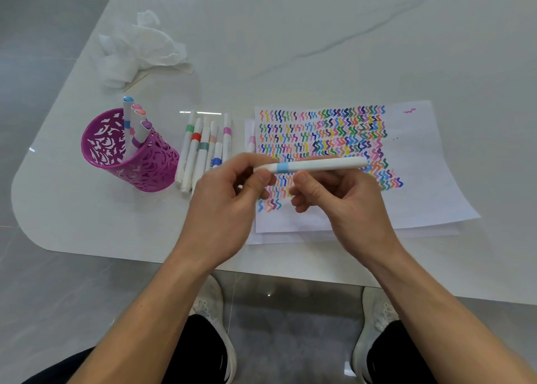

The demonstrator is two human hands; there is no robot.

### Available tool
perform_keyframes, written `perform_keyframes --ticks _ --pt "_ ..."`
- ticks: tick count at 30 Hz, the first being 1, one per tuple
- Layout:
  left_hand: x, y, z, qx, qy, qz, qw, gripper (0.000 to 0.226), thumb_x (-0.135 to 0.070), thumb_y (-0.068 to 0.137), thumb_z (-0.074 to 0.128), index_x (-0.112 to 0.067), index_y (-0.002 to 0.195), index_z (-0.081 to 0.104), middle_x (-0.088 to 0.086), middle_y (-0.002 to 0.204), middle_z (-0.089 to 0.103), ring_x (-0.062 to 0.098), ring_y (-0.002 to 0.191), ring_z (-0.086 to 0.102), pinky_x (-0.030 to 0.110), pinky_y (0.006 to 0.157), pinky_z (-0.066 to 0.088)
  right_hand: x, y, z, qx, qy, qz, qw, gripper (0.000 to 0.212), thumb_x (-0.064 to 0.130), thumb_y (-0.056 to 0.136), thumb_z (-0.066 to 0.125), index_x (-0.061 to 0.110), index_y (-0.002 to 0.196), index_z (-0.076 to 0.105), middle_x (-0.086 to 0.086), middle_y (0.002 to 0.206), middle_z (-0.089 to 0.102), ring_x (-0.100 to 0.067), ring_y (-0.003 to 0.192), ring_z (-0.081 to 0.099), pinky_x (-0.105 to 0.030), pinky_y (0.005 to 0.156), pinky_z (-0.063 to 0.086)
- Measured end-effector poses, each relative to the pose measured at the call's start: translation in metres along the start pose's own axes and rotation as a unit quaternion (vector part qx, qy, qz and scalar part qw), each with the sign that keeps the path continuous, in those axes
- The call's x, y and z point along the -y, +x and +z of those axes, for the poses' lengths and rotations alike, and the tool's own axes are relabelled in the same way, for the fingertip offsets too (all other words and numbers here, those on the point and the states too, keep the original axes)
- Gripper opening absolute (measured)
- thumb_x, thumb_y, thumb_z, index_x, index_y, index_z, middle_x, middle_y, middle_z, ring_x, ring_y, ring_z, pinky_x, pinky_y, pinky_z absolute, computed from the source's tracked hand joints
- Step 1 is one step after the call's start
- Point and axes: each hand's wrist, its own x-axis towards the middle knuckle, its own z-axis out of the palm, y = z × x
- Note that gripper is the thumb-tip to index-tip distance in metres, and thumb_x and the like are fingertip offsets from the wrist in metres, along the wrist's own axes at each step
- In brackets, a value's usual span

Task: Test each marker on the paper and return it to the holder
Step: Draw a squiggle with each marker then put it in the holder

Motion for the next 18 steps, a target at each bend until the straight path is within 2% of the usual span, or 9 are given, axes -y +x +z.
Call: perform_keyframes --ticks 2,4,5,8,10,15,18 --pt "0.001 0.002 -0.008 -0.050 -0.016 0.004 0.999 0.016 -0.023 0.097 0.062 -0.033 0.106 0.071 -0.007 0.088 0.071 0.015 0.081 0.067 0.022 0.063 0.052 -0.001 0.002 -0.001 -0.020 0.001 0.002 1.000 0.032 0.035 0.088 0.074 0.013 0.111 0.071 -0.004 0.081 0.078 -0.023 0.072 0.076 -0.031 0.068 0.061" --pt "0.000 0.005 -0.018 -0.101 -0.030 0.010 0.994 0.013 -0.028 0.095 0.066 -0.036 0.104 0.072 -0.001 0.092 0.072 0.026 0.087 0.067 0.035 0.068 0.056 -0.001 0.005 -0.003 -0.040 0.002 -0.003 0.999 0.029 0.030 0.091 0.074 0.014 0.115 0.069 -0.006 0.080 0.077 -0.022 0.070 0.074 -0.028 0.066 0.059" --pt "-0.001 0.006 -0.024 -0.125 -0.040 0.015 0.991 0.011 -0.030 0.095 0.067 -0.036 0.102 0.072 0.000 0.093 0.072 0.028 0.088 0.067 0.037 0.070 0.056 -0.001 0.006 -0.005 -0.051 0.000 -0.006 0.999 0.026 0.027 0.094 0.073 0.014 0.115 0.069 -0.006 0.080 0.077 -0.021 0.069 0.074 -0.027 0.064 0.059" --pt "-0.006 0.008 -0.040 -0.192 -0.063 0.040 0.979 0.008 -0.035 0.094 0.066 -0.034 0.100 0.072 -0.006 0.091 0.073 0.015 0.083 0.067 0.024 0.070 0.056 -0.002 0.008 -0.008 -0.080 0.005 -0.014 0.997 0.020 0.019 0.098 0.071 0.011 0.115 0.067 -0.006 0.078 0.076 -0.018 0.065 0.072 -0.024 0.062 0.057" --pt "-0.008 0.007 -0.047 -0.232 -0.067 0.053 0.969 0.010 -0.038 0.095 0.065 -0.033 0.100 0.071 -0.007 0.089 0.072 0.011 0.083 0.067 0.023 0.075 0.056 -0.002 0.008 -0.007 -0.088 0.009 -0.016 0.996 0.020 0.017 0.098 0.070 0.009 0.116 0.066 -0.006 0.076 0.076 -0.017 0.064 0.071 -0.023 0.061 0.056" --pt "-0.014 0.001 -0.056 -0.319 -0.038 0.141 0.936 0.009 -0.039 0.100 0.057 -0.031 0.098 0.057 0.003 0.098 0.070 0.023 0.093 0.070 0.027 0.076 0.057 -0.003 0.006 -0.004 -0.083 -0.007 -0.019 0.996 0.016 0.016 0.101 0.067 0.011 0.115 0.066 -0.006 0.078 0.076 -0.018 0.066 0.071 -0.024 0.061 0.057" --pt "-0.014 -0.001 -0.063 -0.361 -0.044 0.187 0.913 0.007 -0.037 0.102 0.057 -0.030 0.102 0.056 0.004 0.099 0.069 0.025 0.094 0.071 0.029 0.074 0.058 -0.004 0.004 -0.002 -0.077 -0.011 -0.019 0.997 0.013 0.014 0.102 0.065 0.012 0.115 0.066 -0.007 0.078 0.076 -0.019 0.066 0.071 -0.024 0.061 0.056"
